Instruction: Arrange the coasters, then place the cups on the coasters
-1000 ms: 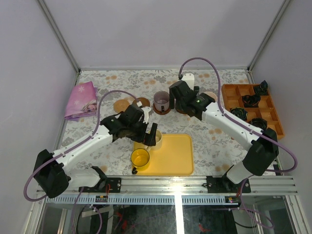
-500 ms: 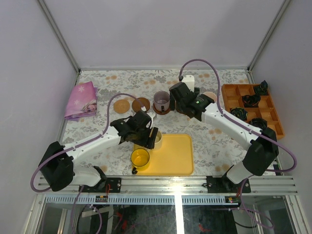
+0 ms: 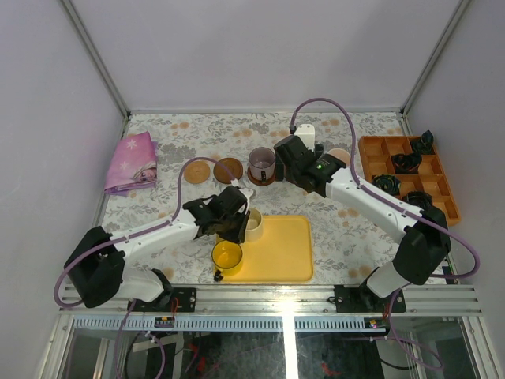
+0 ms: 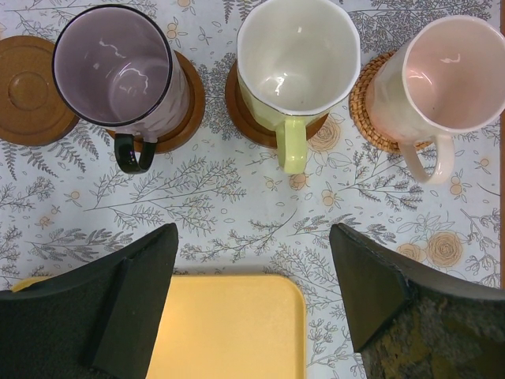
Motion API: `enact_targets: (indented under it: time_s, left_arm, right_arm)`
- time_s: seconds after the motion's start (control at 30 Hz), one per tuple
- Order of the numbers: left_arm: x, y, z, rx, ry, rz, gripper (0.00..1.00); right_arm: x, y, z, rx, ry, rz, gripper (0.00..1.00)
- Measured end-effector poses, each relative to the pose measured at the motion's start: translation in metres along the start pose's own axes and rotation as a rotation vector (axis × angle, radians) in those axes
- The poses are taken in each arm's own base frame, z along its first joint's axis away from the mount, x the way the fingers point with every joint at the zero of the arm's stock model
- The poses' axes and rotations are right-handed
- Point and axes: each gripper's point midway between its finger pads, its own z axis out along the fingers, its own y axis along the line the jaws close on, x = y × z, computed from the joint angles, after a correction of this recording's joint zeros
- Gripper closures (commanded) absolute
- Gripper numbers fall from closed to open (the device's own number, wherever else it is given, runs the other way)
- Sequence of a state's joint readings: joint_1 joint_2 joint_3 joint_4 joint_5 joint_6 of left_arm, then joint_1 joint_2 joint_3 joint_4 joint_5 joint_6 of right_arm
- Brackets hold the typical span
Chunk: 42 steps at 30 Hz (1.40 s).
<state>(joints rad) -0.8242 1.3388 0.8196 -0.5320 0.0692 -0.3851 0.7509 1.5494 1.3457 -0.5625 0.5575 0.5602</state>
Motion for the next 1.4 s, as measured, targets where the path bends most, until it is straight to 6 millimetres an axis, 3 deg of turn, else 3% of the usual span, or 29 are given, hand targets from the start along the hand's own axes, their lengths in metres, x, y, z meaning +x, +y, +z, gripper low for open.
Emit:
enact_targets:
  time_s: [0.2,0.6,0.8,1.07,1.4]
  left_arm:
    - [-0.001,0.001,0.005,-0.003,-0.021,-0.003,1.00]
    - [-0.015,0.013,0.000,-0.075,-0.099,0.011,1.00]
    - [-0.039,0.012,-0.023,-0.095,-0.196,0.021,1.00]
    - [-0.077,0.018,-0.055,-0.170,-0.353,0.002,1.00]
    - [-0.098,0.046,-0.059,-0.321,-0.489,-0.084,1.00]
  right_arm:
    - [0.000,0.000,0.000,-0.001,0.001,0.000,0.15]
    - [0.005,-0.001,0.002,0.005,0.010,-0.006,0.18]
    - [0.016,-0.007,0.005,0.022,0.027,-0.013,0.31]
    - [0.060,-0.037,-0.002,0.057,0.080,-0.017,0.45]
    - [0.152,-0.056,-0.005,-0.018,0.267,-0.057,0.53]
